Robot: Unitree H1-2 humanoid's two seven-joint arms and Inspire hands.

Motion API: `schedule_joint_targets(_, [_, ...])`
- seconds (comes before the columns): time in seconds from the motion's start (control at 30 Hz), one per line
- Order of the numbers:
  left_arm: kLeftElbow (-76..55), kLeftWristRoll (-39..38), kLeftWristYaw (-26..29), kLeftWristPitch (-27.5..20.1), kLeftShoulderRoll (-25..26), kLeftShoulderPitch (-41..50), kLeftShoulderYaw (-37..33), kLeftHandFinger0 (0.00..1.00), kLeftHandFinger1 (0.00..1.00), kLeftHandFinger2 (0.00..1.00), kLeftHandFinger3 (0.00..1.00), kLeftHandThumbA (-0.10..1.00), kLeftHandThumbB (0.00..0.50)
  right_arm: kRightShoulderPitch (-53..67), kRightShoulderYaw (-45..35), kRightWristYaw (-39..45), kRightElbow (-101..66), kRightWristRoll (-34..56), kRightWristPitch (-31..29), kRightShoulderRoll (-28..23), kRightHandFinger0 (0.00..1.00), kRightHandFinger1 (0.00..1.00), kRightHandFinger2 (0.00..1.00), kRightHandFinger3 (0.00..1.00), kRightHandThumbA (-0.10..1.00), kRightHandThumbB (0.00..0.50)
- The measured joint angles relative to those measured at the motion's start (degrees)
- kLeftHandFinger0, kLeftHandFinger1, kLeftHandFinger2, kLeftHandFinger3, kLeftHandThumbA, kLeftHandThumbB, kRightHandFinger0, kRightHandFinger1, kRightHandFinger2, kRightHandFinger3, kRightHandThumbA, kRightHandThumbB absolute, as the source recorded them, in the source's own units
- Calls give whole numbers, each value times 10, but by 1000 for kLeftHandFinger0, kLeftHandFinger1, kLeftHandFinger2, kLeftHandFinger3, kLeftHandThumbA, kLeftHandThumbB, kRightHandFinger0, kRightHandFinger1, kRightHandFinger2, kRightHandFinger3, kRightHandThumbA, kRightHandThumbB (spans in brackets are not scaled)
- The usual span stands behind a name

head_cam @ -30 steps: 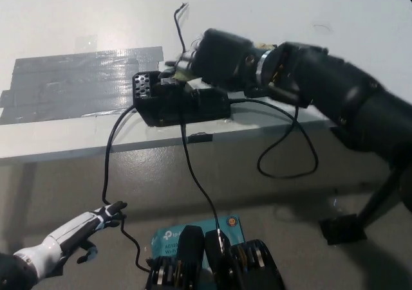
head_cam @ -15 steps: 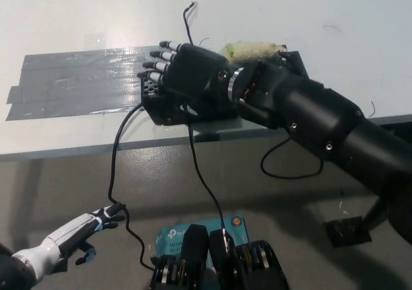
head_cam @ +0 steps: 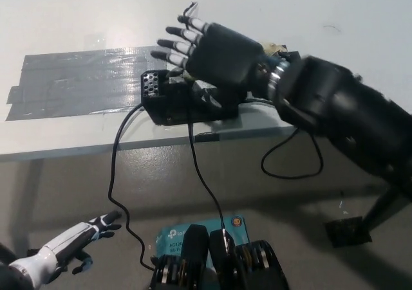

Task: The robot uses its right hand to grab and lift the soldering gun kept on the middle of the table and puts it in its base

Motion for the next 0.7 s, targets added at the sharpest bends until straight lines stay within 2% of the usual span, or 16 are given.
schedule_joint_targets(0.07, [0,0,0,0,-1,3,0,958,1000,1000,1000,1000,227,26,-9,10,-39,1,4,-11,1000,1000,1000,1000,629,500])
schedule_joint_targets(0.13, [0,0,0,0,-3,5,0,965,1000,1000,1000,1000,227,62,-24,20,-84,3,8,-25,1000,1000,1000,1000,577,500])
schedule_joint_targets(0.2, [0,0,0,0,-6,10,0,965,1000,1000,1000,1000,232,118,-49,29,-140,7,17,-45,1000,1000,1000,1000,608,500])
schedule_joint_targets(0.23, [0,0,0,0,-6,11,0,974,1000,1000,1000,1000,236,143,-62,33,-160,10,20,-53,1000,1000,1000,1000,573,500])
schedule_joint_targets(0.27, [0,0,0,0,-6,13,0,977,1000,1000,1000,1000,212,163,-72,34,-177,12,24,-59,1000,1000,1000,1000,582,500])
schedule_joint_targets(0.33, [0,0,0,0,-6,16,1,986,1000,1000,1000,1000,194,226,-118,38,-229,20,37,-74,1000,1000,1000,1000,572,500])
schedule_joint_targets(0.37, [0,0,0,0,-6,17,2,992,1000,1000,1000,1000,220,257,-140,39,-249,25,42,-78,1000,1000,1000,1000,333,500])
schedule_joint_targets(0.4, [0,0,0,0,-6,19,4,997,1000,1000,1000,1000,227,290,-165,39,-269,30,49,-81,1000,1000,1000,1000,533,483])
schedule_joint_targets(0.43, [0,0,0,0,-6,22,6,1000,1000,1000,1000,1000,221,326,-193,39,-286,36,55,-84,1000,1000,1000,1000,476,469])
schedule_joint_targets(0.5, [0,0,0,0,-6,26,8,992,1000,1000,1000,1000,205,382,-236,37,-301,49,61,-86,1000,1000,1000,1000,472,458])
schedule_joint_targets(0.53, [0,-1,0,0,-6,29,10,1000,1000,1000,1000,1000,205,426,-271,35,-305,61,66,-86,1000,1000,1000,1000,482,438])
schedule_joint_targets(0.63, [1,-1,0,0,-6,34,16,1000,1000,1000,1000,1000,223,508,-338,26,-298,92,72,-80,1000,1000,1000,1000,489,418])
schedule_joint_targets(0.7, [3,-1,1,0,-7,38,19,1000,1000,1000,1000,1000,207,544,-377,20,-283,114,74,-72,1000,1000,1000,1000,453,405])
